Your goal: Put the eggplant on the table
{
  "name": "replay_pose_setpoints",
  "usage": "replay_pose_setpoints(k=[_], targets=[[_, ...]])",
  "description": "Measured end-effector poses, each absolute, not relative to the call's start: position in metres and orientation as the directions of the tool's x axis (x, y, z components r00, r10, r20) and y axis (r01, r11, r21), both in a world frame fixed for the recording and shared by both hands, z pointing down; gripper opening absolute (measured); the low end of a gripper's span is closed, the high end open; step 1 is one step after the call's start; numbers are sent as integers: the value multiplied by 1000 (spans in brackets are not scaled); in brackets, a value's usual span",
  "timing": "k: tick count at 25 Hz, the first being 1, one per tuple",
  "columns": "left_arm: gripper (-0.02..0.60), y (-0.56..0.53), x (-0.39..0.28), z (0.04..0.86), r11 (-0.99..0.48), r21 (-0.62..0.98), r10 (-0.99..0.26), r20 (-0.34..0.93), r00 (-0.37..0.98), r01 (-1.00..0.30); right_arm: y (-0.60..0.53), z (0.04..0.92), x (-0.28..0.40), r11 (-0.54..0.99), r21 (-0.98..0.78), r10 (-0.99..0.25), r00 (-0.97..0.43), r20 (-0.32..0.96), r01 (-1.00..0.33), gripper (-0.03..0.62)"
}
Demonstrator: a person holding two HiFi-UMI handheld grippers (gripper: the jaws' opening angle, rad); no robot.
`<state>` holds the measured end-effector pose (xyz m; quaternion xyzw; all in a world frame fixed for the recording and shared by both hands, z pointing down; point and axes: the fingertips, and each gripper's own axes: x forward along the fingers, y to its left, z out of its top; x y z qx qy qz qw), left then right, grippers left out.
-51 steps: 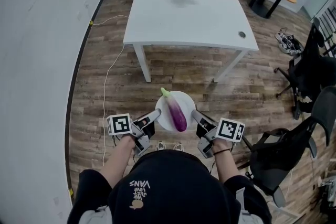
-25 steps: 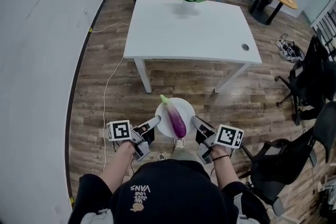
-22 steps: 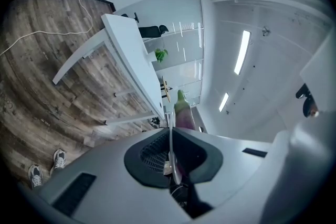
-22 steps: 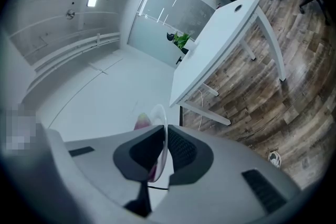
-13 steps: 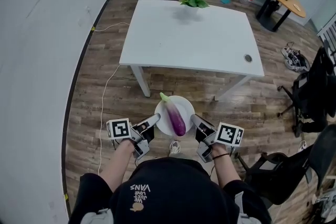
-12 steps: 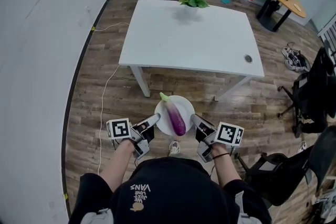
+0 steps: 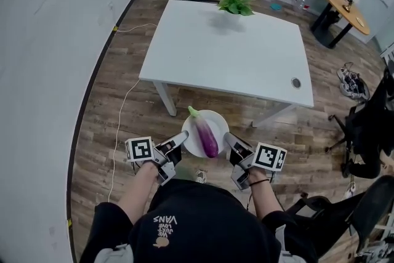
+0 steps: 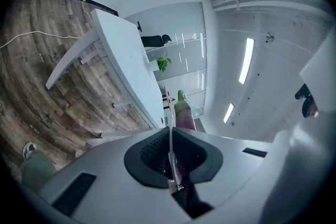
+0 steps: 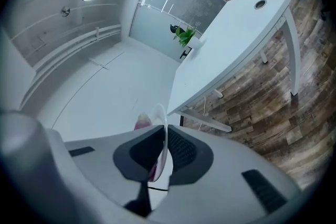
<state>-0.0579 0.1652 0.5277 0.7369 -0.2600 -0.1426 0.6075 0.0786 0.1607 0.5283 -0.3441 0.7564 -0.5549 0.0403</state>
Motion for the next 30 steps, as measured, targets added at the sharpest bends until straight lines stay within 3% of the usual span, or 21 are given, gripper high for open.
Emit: replay_pose_setpoints(k=[30], targets=[[25,-8,-90,528,-159,965,-423,122,898,-206,6,528,46,65,-870,-676,-663,322,-489,32]])
